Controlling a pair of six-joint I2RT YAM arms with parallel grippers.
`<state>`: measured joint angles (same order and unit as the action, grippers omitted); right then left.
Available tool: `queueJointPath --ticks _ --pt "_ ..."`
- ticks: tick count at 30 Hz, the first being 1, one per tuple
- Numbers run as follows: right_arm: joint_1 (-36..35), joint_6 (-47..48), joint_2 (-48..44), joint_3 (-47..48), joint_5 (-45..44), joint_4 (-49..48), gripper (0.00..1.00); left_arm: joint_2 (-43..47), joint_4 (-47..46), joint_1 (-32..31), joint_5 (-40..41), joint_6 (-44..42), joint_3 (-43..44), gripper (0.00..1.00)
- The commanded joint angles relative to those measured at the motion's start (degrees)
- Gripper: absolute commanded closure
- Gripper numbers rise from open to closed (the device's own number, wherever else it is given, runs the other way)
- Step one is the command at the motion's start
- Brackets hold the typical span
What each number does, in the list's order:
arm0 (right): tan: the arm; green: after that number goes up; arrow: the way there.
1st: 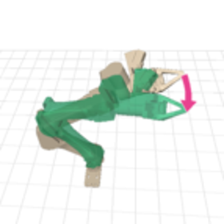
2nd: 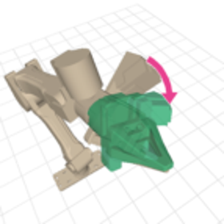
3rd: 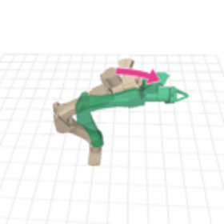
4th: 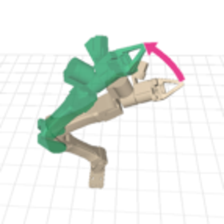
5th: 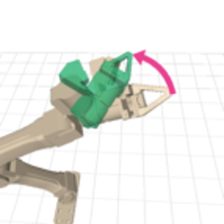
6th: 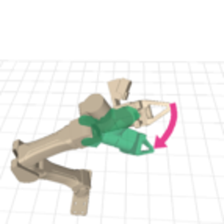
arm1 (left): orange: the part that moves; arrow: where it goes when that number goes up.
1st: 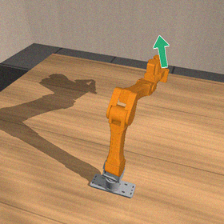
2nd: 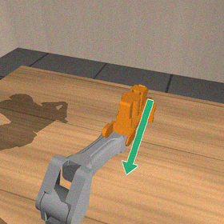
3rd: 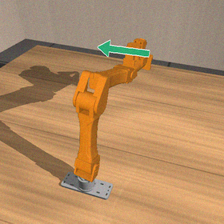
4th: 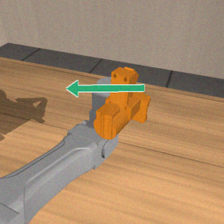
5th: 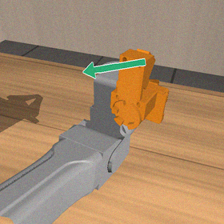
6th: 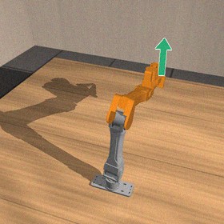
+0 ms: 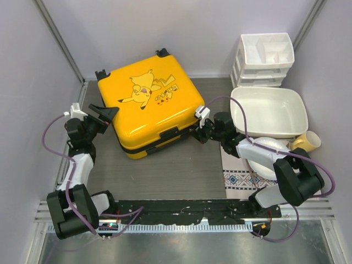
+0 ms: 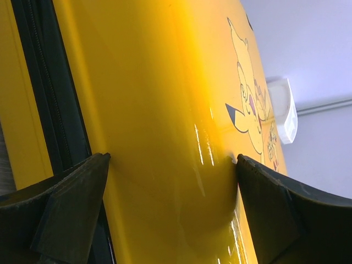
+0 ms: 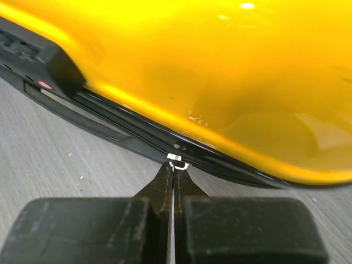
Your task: Open, take out, and arrange the luggage
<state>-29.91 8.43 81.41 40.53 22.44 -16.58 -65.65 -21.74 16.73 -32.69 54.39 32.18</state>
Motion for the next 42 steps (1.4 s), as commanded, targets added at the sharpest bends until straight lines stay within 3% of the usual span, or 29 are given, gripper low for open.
queueJointPath --ticks 1,9,11,13,14,15,17,19,24,28,32,36,39,40,42 --pt "-2.5 -3.5 1.6 2.4 3.5 -4.3 0.99 1.1 15.0 -6.7 -8.4 4.9 -7.2 0.01" --pt "-2.8 -7.5 7.0 9.6 -4.2 -11.5 0.99 3.9 13.2 -7.5 -9.0 4.4 -5.5 0.01" --pt "-1.3 -6.5 7.7 11.3 -4.5 -12.3 0.99 5.3 13.7 -7.5 -10.9 -0.2 -3.8 0.01" --pt "0.4 -6.5 8.3 12.1 -4.7 -11.6 0.99 6.1 21.5 -7.5 -12.4 -8.2 1.7 0.02" --pt "2.0 -5.9 8.2 12.1 -4.4 -11.0 0.99 5.8 27.4 -7.4 -13.5 -20.2 4.6 0.02" --pt "3.0 -5.5 8.1 11.9 -4.9 -10.4 0.99 5.3 37.9 -7.3 -14.0 -26.4 11.0 0.02" --pt "6.2 -5.2 7.7 11.3 -4.9 -8.8 0.99 2.3 47.4 -7.2 -10.7 -39.7 17.1 0.02" --pt "8.4 -5.2 8.1 11.1 -5.6 -8.4 0.99 0.2 55.3 -6.2 -8.5 -44.4 24.2 0.03" --pt "14.6 -1.1 11.0 12.6 -3.8 -8.4 0.99 -5.8 49.4 1.7 -3.6 -42.5 34.1 0.02" --pt "15.4 2.6 12.6 14.7 0.7 -5.8 0.99 -14.3 52.0 3.0 -4.3 -41.2 43.2 0.07" --pt "13.3 1.7 8.1 11.3 4.9 -2.4 0.99 -11.4 46.8 3.0 -7.9 -38.0 36.7 0.1" --pt "9.0 1.4 2.9 6.3 6.6 -1.4 0.99 -1.3 40.4 2.2 -15.5 -40.9 20.5 0.12" --pt "5.6 -0.1 2.3 4.6 6.8 -1.6 0.99 8.4 44.2 0.9 -19.6 -54.4 13.1 0.19" --pt "4.3 -0.3 2.4 4.6 6.8 -1.6 0.99 11.2 47.0 0.3 -19.6 -66.7 12.4 0.21" --pt "3.7 -1.8 3.0 4.8 6.5 -2.0 0.99 12.8 56.5 -1.2 -17.0 -76.9 11.7 0.25"
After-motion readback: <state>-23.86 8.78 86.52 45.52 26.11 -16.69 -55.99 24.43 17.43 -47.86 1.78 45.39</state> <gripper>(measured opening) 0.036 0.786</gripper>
